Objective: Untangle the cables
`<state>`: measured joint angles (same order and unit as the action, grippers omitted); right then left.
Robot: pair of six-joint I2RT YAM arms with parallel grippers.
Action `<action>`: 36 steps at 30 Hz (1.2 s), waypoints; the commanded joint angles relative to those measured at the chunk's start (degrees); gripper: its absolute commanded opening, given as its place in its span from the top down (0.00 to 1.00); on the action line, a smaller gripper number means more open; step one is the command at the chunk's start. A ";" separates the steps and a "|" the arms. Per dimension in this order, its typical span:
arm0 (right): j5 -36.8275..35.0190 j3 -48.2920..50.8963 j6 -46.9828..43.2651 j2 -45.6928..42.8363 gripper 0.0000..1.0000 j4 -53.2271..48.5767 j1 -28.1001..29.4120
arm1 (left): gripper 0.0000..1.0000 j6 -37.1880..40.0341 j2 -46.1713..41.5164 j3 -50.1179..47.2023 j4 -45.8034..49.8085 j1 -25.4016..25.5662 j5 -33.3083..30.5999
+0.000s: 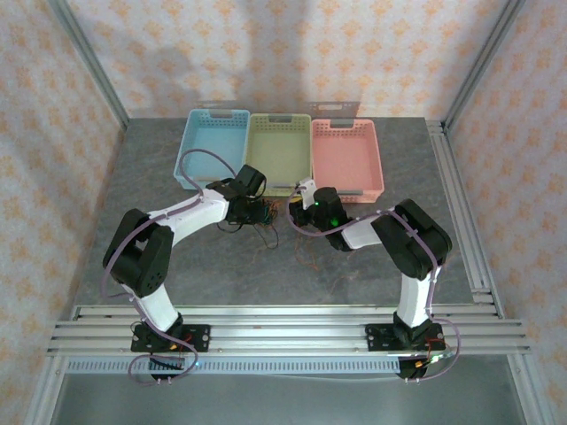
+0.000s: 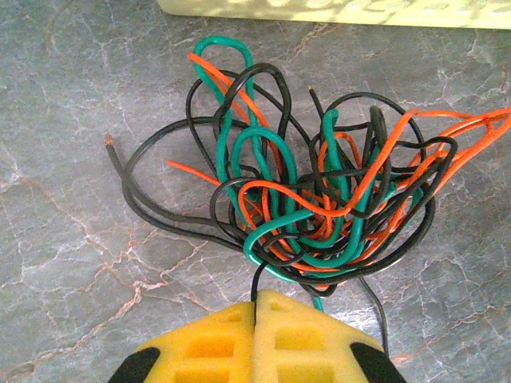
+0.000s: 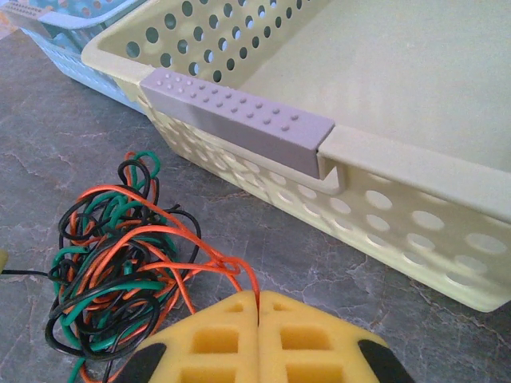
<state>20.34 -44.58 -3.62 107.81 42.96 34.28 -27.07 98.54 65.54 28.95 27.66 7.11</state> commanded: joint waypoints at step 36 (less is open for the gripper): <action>-42.59 10.85 0.67 -9.85 1.00 16.28 -0.30 | 1.00 -11.42 -44.70 -24.58 -8.30 -4.04 -37.72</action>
<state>-17.34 -34.81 -3.05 99.46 56.69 34.35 -36.23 56.53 42.61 20.78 24.58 -22.17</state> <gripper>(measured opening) 0.046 0.044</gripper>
